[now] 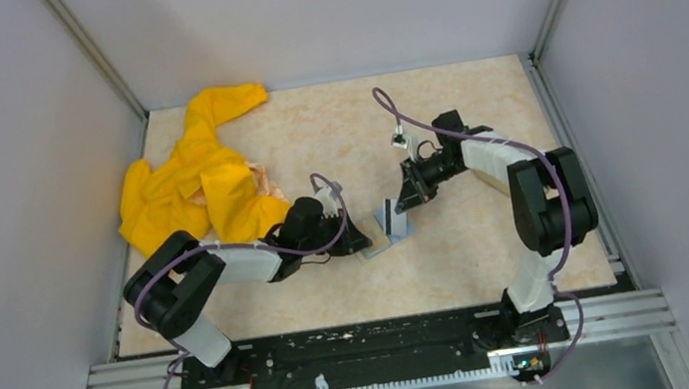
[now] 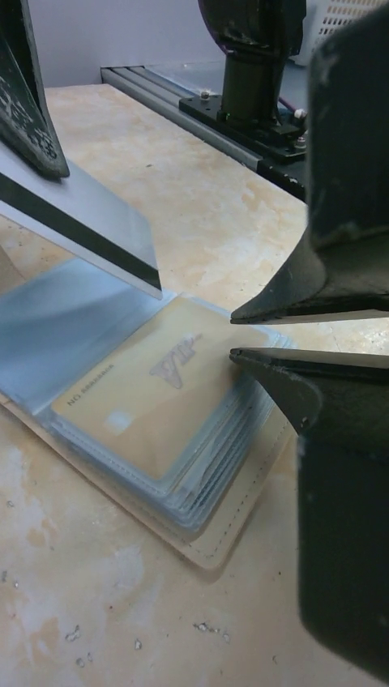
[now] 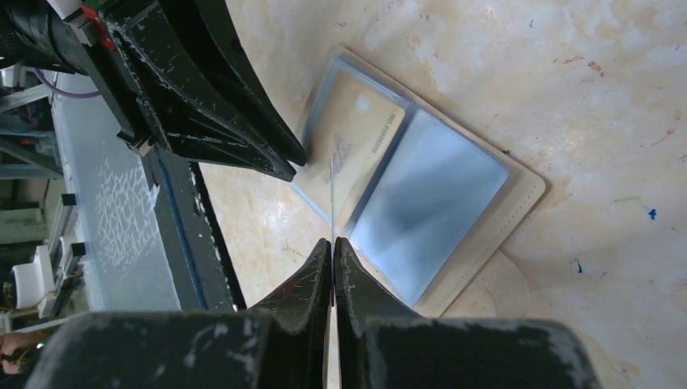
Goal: Put the credit cards into the card holder
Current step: Insert the credit card into the card holder.
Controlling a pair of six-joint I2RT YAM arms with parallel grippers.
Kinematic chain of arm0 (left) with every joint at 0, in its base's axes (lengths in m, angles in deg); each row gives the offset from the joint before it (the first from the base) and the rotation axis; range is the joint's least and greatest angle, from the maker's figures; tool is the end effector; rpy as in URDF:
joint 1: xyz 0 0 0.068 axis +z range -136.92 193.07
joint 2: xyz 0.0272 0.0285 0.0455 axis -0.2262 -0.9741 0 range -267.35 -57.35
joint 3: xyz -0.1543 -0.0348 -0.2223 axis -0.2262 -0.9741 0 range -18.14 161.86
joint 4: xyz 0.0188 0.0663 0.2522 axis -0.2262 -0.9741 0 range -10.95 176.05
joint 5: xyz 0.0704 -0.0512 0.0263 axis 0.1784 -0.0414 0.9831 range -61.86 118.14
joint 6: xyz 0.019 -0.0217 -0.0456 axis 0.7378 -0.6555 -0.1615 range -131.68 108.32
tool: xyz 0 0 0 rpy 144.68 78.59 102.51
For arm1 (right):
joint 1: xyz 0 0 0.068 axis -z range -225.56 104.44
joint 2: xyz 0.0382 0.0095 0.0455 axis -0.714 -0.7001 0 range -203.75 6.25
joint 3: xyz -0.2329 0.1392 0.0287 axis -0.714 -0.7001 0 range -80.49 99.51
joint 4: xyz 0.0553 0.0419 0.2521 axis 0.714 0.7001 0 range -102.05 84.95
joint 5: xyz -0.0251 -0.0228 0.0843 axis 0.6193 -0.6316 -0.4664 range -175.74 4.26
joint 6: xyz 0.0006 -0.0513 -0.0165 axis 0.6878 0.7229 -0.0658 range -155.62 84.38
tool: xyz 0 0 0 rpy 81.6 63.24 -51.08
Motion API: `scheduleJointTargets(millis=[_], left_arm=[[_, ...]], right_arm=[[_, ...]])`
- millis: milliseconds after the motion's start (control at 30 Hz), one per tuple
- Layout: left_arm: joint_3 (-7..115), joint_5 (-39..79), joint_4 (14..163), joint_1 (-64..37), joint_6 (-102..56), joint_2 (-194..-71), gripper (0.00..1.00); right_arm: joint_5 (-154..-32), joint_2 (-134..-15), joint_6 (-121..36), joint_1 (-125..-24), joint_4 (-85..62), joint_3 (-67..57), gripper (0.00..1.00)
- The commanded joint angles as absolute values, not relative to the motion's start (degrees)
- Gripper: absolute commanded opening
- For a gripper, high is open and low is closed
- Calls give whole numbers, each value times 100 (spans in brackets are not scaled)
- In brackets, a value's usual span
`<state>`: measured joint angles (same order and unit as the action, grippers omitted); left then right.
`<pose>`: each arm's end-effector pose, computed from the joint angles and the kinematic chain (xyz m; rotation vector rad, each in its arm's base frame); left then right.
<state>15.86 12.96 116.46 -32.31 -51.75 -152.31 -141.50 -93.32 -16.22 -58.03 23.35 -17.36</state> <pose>0.2093 -0.2255 0.1364 0.2819 2.2934 -1.1185 0.3118 0.0991 0.1873 -0.8839 2.3306 1.2877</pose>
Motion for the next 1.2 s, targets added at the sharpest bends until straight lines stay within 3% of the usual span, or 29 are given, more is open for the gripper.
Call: scheduleJointTargets(millis=[0,633,733,900,1167], left_arm=[[1664,1543,11348,-3254,-4740,-15171,22],[1273,2339,10595,-3253,-4418,-14654,22],[1163,2166,10698,-3250,-4433,-14317,31],[858,2016,11197,-3239,-4765,-13821,59],[975,2313,10993,-3175,-5372,-14030,63]], right_arm=[[-14526,-9482,-1636,-5782,2321,-1473,0],[-14437,-9956,-1672,-5747,2415,-1333,0],[-14558,-9834,-1600,-5718,2468,-1326,0],[-14655,-9682,-1587,-5482,2487,-1343,0],[-14970,-9857,-1659,-5350,2447,-1391,0]])
